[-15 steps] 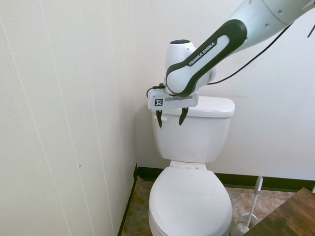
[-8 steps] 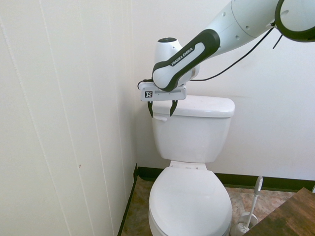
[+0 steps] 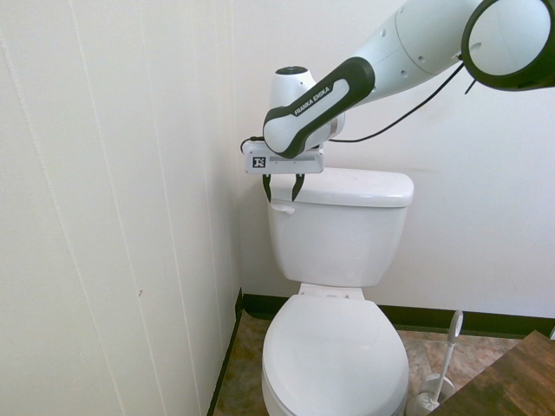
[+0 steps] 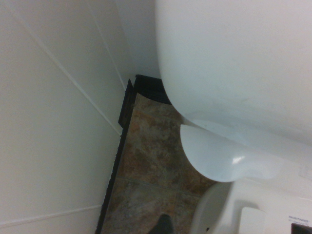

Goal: Flush the toilet

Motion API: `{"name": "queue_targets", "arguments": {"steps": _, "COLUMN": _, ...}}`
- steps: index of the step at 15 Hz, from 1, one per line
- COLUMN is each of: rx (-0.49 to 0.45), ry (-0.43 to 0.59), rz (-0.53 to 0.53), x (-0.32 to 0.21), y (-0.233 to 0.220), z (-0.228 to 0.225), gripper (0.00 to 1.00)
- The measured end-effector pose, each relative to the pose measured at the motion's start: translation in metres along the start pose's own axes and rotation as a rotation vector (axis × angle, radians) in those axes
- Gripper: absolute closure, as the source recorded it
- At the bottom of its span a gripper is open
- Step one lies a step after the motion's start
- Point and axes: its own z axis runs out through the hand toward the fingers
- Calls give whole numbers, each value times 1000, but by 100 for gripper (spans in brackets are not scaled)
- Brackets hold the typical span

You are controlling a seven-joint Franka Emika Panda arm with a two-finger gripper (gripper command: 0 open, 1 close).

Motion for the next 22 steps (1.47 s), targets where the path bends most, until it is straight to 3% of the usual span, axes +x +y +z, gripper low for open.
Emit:
{"name": "queue_targets", "arguments": {"steps": 13, "rx": 0, "ry": 6, "rz": 65, "x": 26, "y": -18, "z": 35, "gripper": 100}}
{"name": "queue_targets", "arguments": {"steps": 22, "rx": -53, "ry": -5, "rz": 80, "x": 29, "y": -19, "z": 61, "gripper": 100}}
